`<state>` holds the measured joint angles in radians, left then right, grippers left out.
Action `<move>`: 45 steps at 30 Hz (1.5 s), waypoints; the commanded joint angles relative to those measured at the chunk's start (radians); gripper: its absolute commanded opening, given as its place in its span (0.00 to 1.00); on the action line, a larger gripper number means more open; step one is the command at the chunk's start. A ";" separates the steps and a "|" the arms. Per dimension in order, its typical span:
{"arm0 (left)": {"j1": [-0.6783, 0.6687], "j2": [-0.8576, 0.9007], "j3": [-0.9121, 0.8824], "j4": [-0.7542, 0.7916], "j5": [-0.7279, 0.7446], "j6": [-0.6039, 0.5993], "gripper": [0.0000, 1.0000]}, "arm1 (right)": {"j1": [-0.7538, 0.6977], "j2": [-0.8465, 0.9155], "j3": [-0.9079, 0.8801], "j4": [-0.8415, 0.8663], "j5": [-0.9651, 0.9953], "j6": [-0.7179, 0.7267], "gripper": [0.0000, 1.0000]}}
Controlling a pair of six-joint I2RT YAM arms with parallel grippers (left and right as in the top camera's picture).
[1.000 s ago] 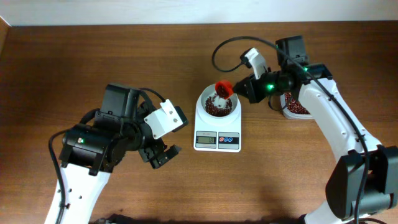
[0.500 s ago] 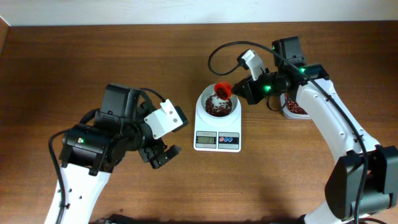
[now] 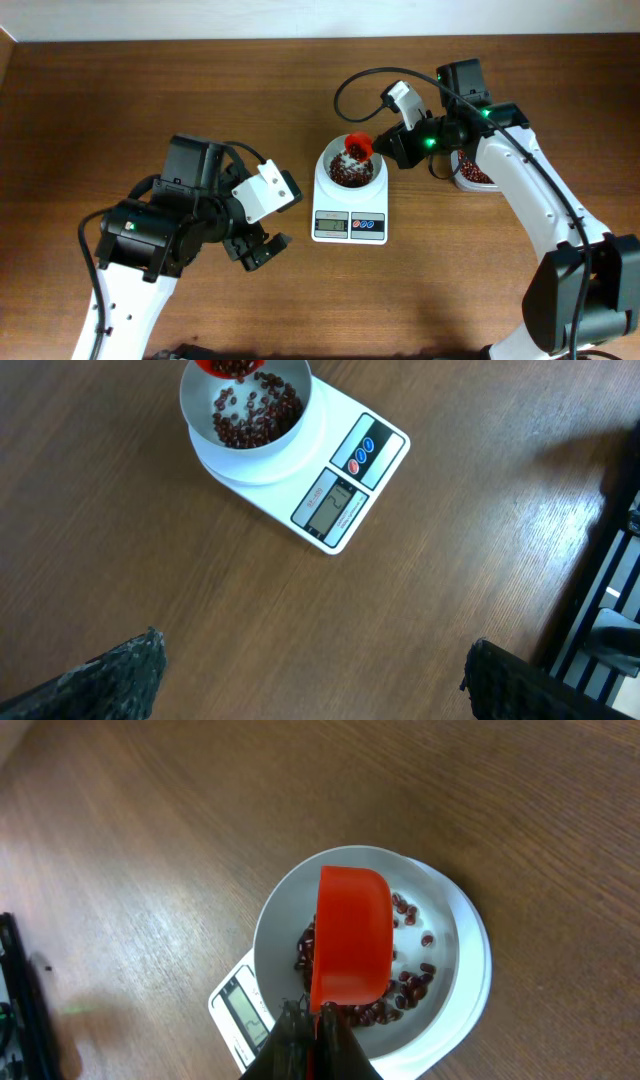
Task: Scoop and weigh 50g on scale
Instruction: 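Tilt the red scoop to pour beans into the white bowl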
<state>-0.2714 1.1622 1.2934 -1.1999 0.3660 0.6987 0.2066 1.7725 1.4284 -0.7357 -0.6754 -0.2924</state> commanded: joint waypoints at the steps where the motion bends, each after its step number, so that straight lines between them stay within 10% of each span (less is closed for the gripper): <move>1: 0.006 -0.005 0.016 0.002 0.000 -0.005 0.99 | 0.010 -0.017 -0.003 -0.004 -0.024 -0.007 0.04; 45: 0.006 -0.005 0.016 0.002 0.000 -0.005 0.99 | 0.055 -0.095 0.005 -0.007 0.221 0.009 0.04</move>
<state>-0.2714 1.1622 1.2934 -1.1999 0.3660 0.6987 0.2504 1.7142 1.4284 -0.7383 -0.5117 -0.2836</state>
